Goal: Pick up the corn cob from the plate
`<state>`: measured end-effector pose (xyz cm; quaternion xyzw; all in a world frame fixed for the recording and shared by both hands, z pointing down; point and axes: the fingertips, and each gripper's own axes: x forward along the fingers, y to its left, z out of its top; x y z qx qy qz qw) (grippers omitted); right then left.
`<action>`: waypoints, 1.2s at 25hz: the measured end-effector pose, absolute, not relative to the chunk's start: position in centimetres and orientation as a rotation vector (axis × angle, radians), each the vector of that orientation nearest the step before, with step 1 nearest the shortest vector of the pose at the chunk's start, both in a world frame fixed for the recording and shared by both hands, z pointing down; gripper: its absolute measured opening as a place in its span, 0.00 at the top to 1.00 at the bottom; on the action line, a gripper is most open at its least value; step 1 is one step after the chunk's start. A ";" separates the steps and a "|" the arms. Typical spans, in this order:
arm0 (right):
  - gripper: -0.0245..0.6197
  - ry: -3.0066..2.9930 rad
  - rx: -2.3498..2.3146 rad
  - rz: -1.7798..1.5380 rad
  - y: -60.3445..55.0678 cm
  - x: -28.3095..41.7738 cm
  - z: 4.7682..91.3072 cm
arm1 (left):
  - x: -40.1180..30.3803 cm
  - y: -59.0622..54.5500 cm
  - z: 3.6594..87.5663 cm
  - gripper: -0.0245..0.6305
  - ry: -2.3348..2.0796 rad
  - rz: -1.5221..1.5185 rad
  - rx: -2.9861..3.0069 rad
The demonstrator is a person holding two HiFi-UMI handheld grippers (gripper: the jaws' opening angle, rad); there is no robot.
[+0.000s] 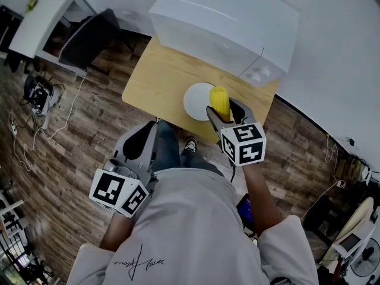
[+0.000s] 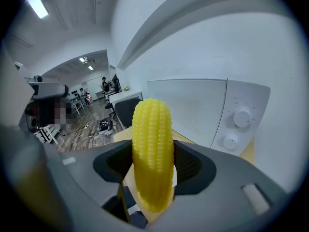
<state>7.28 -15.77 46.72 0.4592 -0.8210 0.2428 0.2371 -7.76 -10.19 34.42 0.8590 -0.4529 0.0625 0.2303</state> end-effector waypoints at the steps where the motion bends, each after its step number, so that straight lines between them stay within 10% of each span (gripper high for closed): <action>1: 0.55 -2.256 1.268 0.660 -15.7 7.4 46.3 | -7.7 -10.2 34.4 0.97 -1.244 0.174 2.367; 30: 0.55 -2.409 1.541 0.490 -12.5 9.3 36.5 | -11.0 -10.0 33.6 0.97 -1.344 0.130 2.343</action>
